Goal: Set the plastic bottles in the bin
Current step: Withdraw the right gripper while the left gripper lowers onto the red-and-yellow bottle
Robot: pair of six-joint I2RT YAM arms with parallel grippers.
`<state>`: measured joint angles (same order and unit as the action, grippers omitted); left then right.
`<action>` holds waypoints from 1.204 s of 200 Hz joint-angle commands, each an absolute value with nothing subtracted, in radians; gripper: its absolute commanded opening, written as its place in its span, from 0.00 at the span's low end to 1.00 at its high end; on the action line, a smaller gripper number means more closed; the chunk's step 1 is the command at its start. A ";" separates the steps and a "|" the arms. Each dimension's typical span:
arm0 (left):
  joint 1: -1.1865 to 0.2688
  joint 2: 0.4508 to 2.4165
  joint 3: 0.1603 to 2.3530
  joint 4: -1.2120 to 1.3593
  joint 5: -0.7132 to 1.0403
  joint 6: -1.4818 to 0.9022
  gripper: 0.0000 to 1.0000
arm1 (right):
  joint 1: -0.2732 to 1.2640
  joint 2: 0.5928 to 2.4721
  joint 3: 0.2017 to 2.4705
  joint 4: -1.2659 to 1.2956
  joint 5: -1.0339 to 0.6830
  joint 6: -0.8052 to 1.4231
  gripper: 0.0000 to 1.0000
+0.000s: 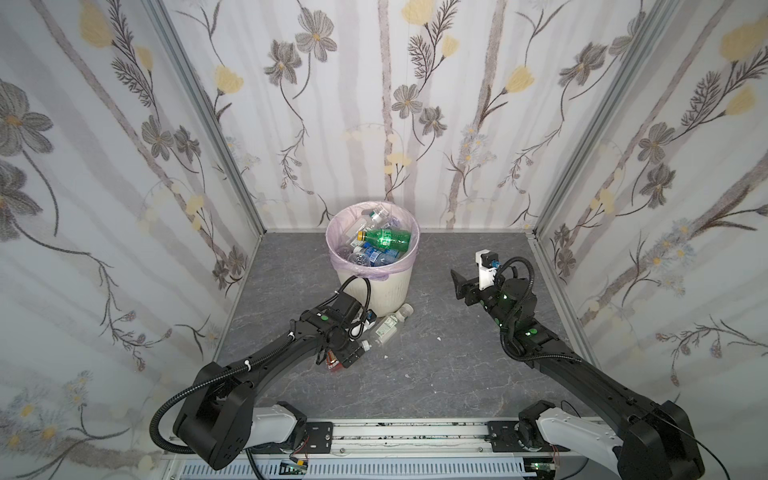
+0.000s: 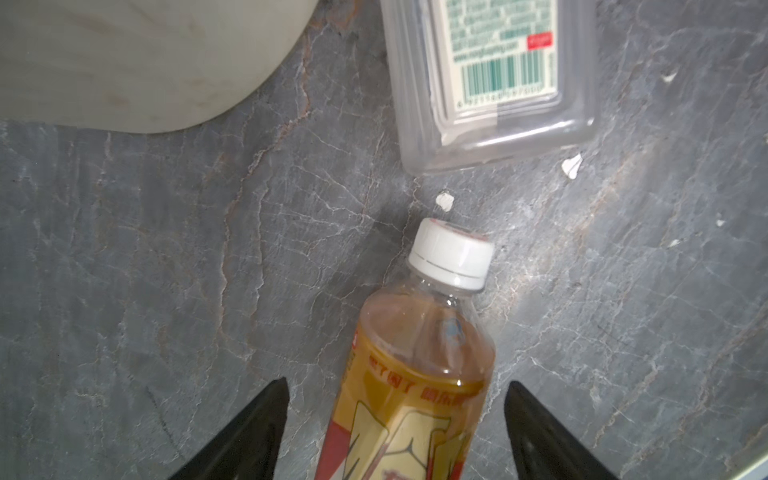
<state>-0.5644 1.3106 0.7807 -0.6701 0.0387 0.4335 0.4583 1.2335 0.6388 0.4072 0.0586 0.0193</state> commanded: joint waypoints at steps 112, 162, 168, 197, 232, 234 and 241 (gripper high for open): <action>-0.587 1.464 0.791 -0.676 0.007 0.411 0.57 | 0.431 1.205 0.598 0.467 0.051 0.046 0.84; -0.594 1.370 0.784 -0.675 0.018 0.420 0.53 | 0.428 1.209 0.600 0.477 0.045 0.055 0.84; -0.597 1.354 0.781 -0.675 0.018 0.422 0.53 | 0.428 1.210 0.600 0.478 0.043 0.057 0.84; -0.603 1.278 0.758 -0.678 0.024 0.422 0.53 | 0.427 1.218 0.606 0.485 0.036 0.070 0.84; -0.603 1.194 0.742 -0.676 0.011 0.425 0.53 | 0.427 1.222 0.614 0.488 0.028 0.075 0.84; -0.603 1.191 0.741 -0.677 0.011 0.425 0.53 | 0.427 1.223 0.615 0.488 0.028 0.075 0.84; -0.603 1.177 0.742 -0.678 0.010 0.423 0.53 | 0.427 1.223 0.616 0.487 0.028 0.075 0.84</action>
